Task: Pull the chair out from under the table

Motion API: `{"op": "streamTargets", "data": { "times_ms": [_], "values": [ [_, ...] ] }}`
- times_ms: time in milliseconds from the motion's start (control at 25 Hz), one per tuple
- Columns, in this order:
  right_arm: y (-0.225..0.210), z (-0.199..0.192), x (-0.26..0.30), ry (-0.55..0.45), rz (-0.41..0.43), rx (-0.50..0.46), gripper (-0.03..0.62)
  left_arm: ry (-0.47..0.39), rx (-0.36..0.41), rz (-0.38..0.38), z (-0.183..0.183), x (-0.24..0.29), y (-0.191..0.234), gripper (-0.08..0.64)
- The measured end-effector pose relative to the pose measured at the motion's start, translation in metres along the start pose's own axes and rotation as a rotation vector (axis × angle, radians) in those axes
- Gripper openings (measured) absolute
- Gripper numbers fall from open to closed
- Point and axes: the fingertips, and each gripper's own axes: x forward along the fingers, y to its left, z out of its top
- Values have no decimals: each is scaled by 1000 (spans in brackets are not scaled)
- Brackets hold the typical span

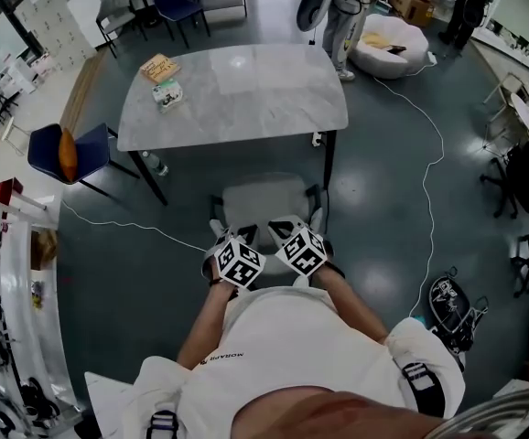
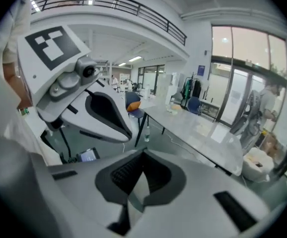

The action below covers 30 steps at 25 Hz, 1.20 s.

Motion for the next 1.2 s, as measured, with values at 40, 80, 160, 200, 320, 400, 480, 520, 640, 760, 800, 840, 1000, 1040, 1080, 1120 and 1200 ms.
{"op": "streamTargets", "data": {
  "times_ms": [40,80,160,200,320,400,480,520,640,760,800,840,1000,1040,1080,1120,1200],
  "values": [
    [-5,11,-5,-41,-21,22,12,-30,-17,11,9,-6,5,3],
    [-11,21,-9,-84,-42,49,12,-61,-33,21,19,-11,9,3],
    [-21,39,-18,-164,-78,105,12,-129,-66,42,38,-23,17,3],
    [-26,46,-22,-194,-94,126,14,-162,-83,55,46,-29,21,3],
    [-35,68,-36,-261,-132,156,12,-259,-138,96,69,-49,35,5],
    [-42,84,-47,-309,-149,175,14,-321,-177,115,84,-61,43,3],
    [-48,99,-60,-349,-177,178,14,-377,-209,130,97,-73,50,4],
    [-50,107,-67,-370,-194,174,14,-402,-227,135,102,-78,52,3],
    [-56,131,-89,-443,-238,169,14,-482,-295,148,119,-97,59,3],
    [-61,155,-110,-517,-278,169,14,-561,-322,181,137,-118,68,3],
    [-63,163,-117,-543,-286,176,14,-585,-326,196,143,-125,72,5],
    [-64,170,-123,-569,-292,184,14,-610,-331,212,149,-131,75,3],
    [-68,191,-146,-659,-315,206,14,-718,-356,276,172,-158,86,3],
    [-68,194,-150,-678,-319,210,14,-743,-363,292,177,-164,88,4],
    [-69,198,-154,-695,-324,213,14,-765,-367,307,182,-170,90,3],
    [-70,201,-157,-710,-330,215,14,-785,-369,322,185,-175,92,3],
    [-72,205,-162,-733,-349,211,14,-812,-373,342,188,-181,95,3]
  ]
}}
